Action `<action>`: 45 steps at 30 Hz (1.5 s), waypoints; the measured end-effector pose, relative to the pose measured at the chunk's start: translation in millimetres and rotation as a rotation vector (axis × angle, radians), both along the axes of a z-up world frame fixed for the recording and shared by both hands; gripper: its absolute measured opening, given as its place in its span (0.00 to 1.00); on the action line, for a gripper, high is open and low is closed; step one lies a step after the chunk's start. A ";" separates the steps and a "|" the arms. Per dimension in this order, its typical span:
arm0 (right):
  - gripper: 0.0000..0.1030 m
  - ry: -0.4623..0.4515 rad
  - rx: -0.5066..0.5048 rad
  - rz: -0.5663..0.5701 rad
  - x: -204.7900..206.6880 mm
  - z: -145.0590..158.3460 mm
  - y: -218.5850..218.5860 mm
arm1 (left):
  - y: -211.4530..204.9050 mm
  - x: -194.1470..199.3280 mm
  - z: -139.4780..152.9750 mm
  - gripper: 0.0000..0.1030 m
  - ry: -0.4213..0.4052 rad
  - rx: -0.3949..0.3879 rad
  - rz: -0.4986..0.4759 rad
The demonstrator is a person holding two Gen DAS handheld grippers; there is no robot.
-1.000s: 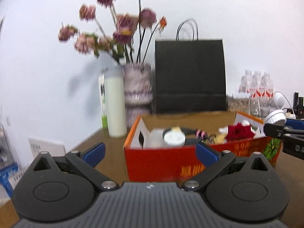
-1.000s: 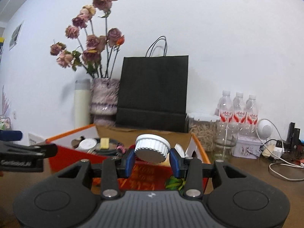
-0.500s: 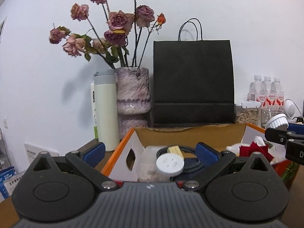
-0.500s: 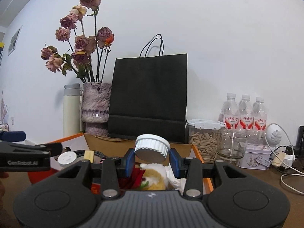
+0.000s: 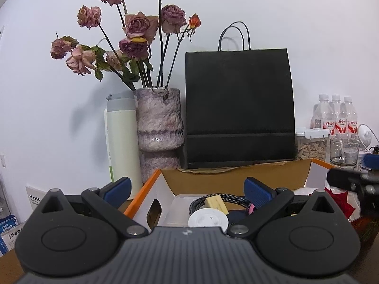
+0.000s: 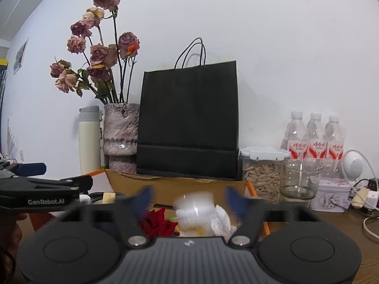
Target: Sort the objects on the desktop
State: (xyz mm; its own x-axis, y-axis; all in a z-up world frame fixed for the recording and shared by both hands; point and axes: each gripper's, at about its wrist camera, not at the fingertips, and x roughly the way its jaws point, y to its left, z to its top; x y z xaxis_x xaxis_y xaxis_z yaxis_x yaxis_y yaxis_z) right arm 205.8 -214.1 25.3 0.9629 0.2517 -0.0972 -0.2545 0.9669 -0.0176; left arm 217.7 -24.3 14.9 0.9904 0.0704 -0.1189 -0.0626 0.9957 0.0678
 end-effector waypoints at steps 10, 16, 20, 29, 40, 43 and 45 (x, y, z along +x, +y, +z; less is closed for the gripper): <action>1.00 -0.019 -0.014 0.001 -3.6 1.7 1.2 | -1.2 -5.8 -0.5 1.00 -0.034 0.006 -0.002; 1.00 -0.024 -0.030 0.000 -6.3 1.2 3.9 | -2.0 -7.2 -1.0 1.00 -0.027 0.011 0.002; 1.00 -0.018 -0.035 0.006 -13.8 1.4 3.3 | -3.7 -13.8 -1.0 1.00 -0.034 0.023 0.003; 1.00 0.008 -0.015 -0.024 -49.5 1.2 0.7 | -6.4 -49.1 0.7 1.00 -0.001 0.037 -0.010; 1.00 0.055 -0.006 0.013 -111.4 2.4 10.6 | -9.1 -110.5 1.3 1.00 0.058 0.026 -0.006; 1.00 0.066 -0.007 0.013 -124.2 2.8 11.4 | -8.3 -123.1 0.8 1.00 0.078 0.028 0.000; 1.00 0.074 -0.008 0.010 -131.4 2.8 11.6 | -8.5 -130.6 0.6 1.00 0.091 0.033 0.006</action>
